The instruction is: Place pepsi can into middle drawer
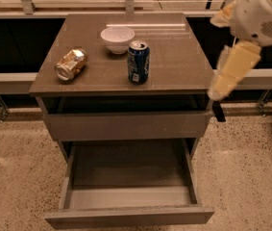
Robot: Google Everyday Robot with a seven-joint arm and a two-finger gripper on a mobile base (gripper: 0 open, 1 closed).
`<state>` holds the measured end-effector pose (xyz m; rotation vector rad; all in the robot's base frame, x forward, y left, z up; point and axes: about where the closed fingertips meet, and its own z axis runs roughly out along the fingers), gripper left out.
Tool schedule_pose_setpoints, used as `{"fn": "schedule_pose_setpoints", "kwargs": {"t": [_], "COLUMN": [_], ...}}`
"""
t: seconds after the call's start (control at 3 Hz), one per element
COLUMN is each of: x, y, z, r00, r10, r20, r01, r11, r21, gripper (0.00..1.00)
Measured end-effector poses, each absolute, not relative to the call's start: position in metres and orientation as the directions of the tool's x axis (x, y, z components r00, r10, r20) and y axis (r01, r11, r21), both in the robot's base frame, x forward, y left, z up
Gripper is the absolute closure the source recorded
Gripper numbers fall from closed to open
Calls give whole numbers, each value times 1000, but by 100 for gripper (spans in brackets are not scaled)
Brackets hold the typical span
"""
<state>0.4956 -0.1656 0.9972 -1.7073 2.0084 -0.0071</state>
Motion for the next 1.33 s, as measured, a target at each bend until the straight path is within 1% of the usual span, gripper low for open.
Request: {"fn": "schedule_pose_setpoints", "kwargs": {"t": [0.33,0.67,1.0,1.33], "x": [550,616,654,673], "y": [-117,-54,-18,0], "z": [1026,1035,1013,993], "r00": [28,70,10,-24], "r10": [-870,-681,-518,-426], "r20": [-492,-728,-856,-905], "r01": [-897,-886,-906,-901], "r11": [196,292,357,402], "r21": [-396,-359,-226,-165], "gripper": [0,0,0,0]}}
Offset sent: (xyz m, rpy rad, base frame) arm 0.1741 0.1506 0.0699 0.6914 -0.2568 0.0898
